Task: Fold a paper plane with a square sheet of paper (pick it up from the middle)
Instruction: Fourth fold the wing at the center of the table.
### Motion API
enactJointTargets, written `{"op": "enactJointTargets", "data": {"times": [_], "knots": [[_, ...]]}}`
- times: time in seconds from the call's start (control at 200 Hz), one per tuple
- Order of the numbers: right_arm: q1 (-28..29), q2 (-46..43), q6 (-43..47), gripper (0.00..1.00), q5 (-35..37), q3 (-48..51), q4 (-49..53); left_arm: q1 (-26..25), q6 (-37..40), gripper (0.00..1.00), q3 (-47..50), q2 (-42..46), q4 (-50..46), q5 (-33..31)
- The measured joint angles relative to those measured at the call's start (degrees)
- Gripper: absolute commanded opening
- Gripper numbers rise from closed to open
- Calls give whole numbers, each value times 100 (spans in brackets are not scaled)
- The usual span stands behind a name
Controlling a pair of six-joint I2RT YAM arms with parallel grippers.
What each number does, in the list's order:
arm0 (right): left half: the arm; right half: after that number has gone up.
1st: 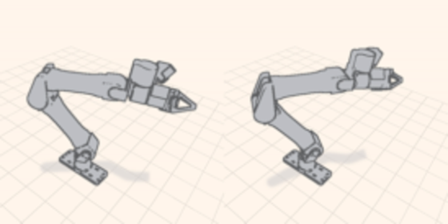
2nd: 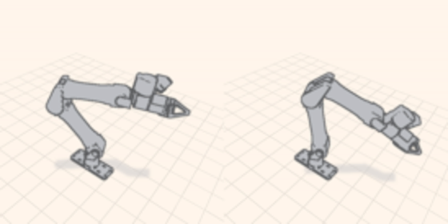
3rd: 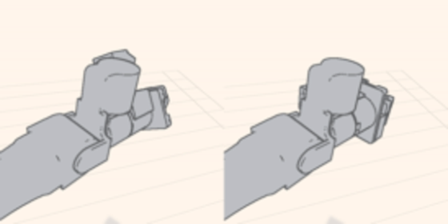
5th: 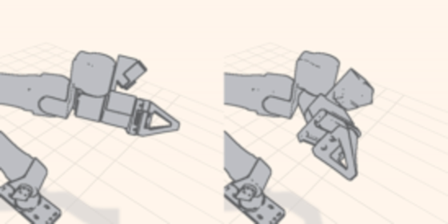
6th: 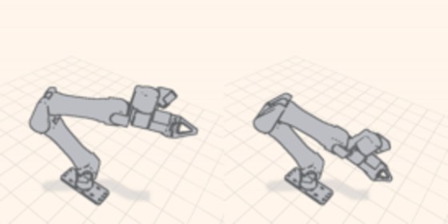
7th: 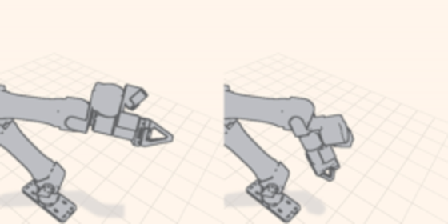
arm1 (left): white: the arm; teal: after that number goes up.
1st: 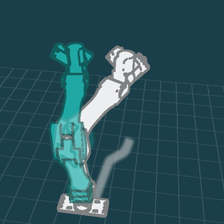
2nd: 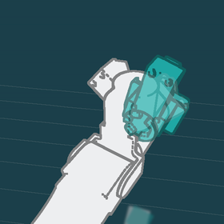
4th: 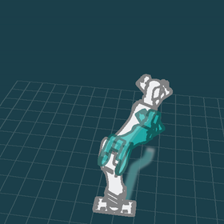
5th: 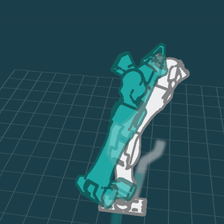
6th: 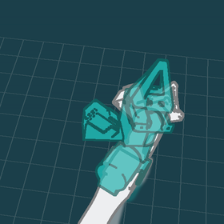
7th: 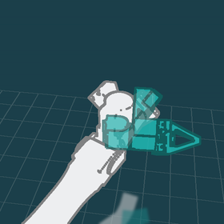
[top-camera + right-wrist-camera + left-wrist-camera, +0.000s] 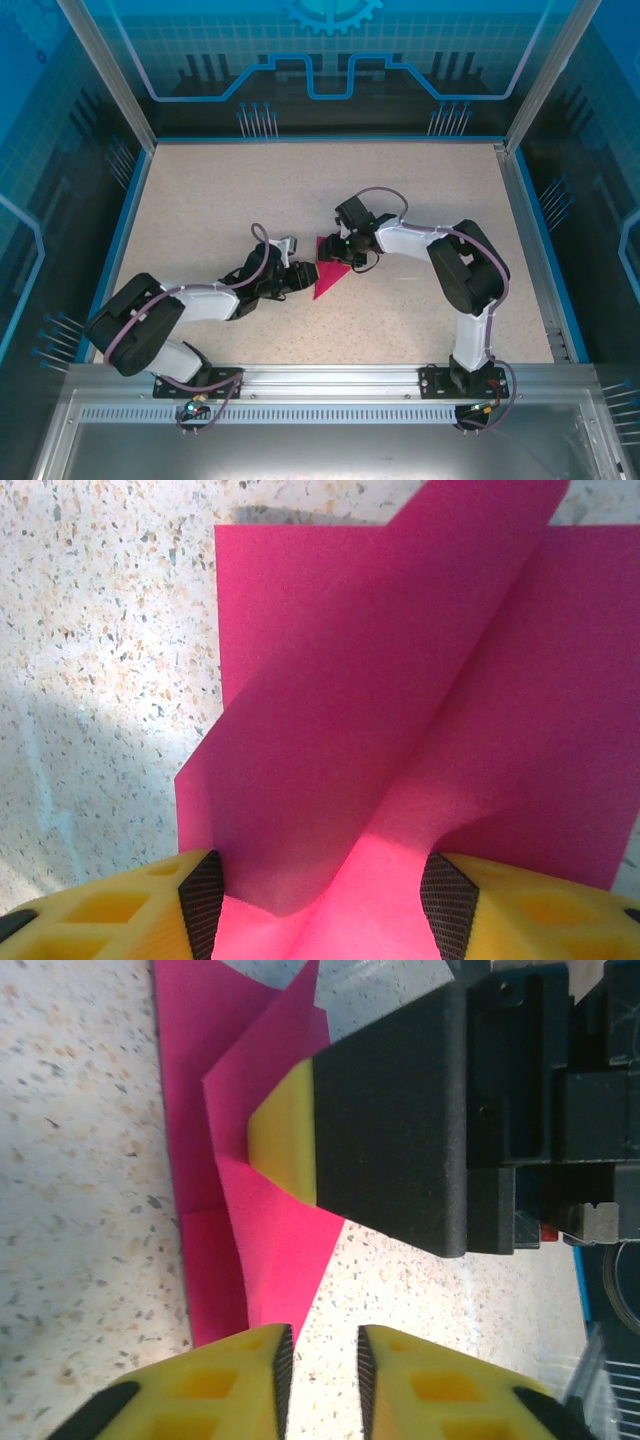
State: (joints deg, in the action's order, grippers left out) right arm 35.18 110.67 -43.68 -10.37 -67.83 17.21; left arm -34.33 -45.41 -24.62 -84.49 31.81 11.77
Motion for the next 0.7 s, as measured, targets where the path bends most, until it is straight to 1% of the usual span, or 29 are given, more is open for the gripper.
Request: {"op": "enactJointTargets", "data": {"times": [0.115,0.2,0.345,0.7], "knots": [[4,55,-118,60,26,-98,125,0,-63,16,0,-205,221,153],[4,107,-205,58,37,-188,236,0,-87,15,0,-323,369,254],[4,181,-308,58,52,-323,402,0,-98,14,-4,-459,494,378],[4,251,-299,61,35,-452,551,0,85,13,-234,-693,444,354]]}}
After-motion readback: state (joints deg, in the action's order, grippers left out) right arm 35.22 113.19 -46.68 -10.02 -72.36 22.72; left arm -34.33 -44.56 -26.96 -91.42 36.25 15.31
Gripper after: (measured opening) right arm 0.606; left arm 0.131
